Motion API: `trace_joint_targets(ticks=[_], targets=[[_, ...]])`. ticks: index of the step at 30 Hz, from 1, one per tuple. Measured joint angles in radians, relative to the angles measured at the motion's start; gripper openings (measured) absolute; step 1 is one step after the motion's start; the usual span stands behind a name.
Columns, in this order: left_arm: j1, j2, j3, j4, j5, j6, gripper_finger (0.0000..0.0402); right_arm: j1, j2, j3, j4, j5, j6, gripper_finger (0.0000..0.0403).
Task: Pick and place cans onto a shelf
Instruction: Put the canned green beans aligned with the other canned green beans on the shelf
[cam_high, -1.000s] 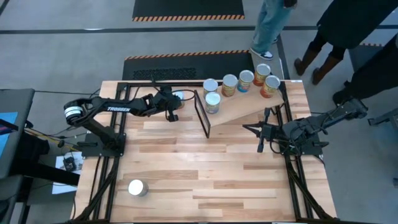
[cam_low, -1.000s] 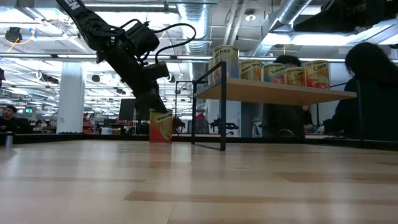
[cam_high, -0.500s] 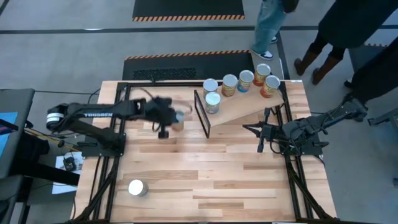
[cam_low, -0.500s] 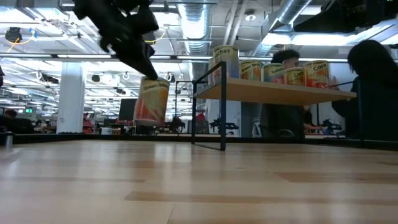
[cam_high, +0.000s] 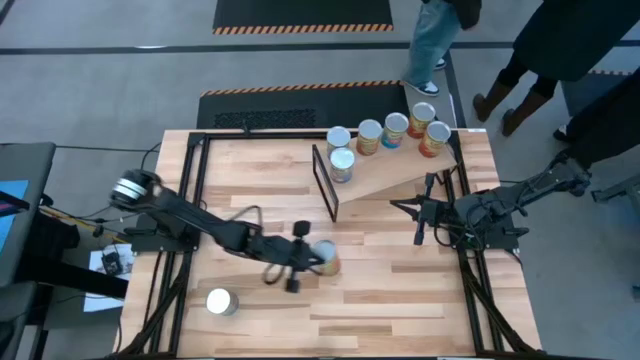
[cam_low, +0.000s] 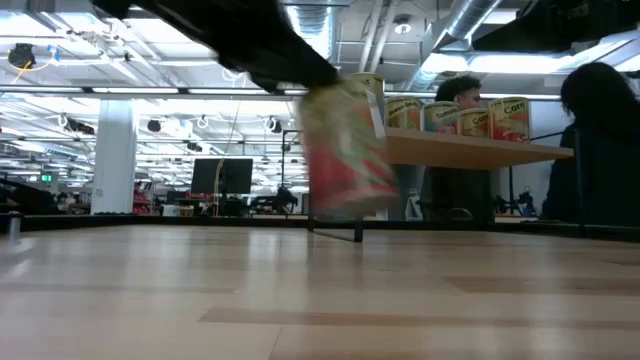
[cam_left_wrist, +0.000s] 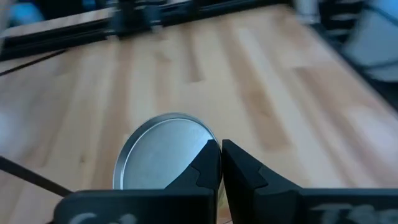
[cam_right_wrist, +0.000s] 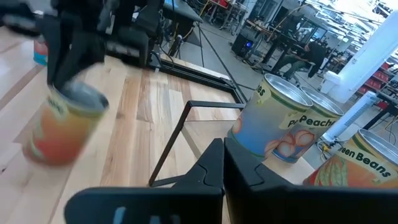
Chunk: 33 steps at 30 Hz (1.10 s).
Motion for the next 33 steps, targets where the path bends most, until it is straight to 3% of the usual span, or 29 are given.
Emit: trace_joint_targets(ticks=[6, 12, 20, 33], targets=[[0.033, 0.212, 0.195, 0.01, -0.08, 0.038, 0.0, 0.0, 0.0, 0.0, -0.005, 0.0, 0.001, 0.0014], [0.068, 0.31, 0.332, -0.046, -0.148, 0.103, 0.0, 0.0, 0.0, 0.0, -0.021, 0.0, 0.001, 0.0019], [0.128, 0.32, 0.341, -0.071, -0.139, 0.115, 0.0004, 0.0, 0.0, 0.0, -0.033, 0.0, 0.002, 0.0014], [0.145, 0.298, 0.339, -0.141, -0.042, 0.167, 0.0054, 0.0, 0.0, 0.0, -0.037, 0.0, 0.008, 0.0017]])
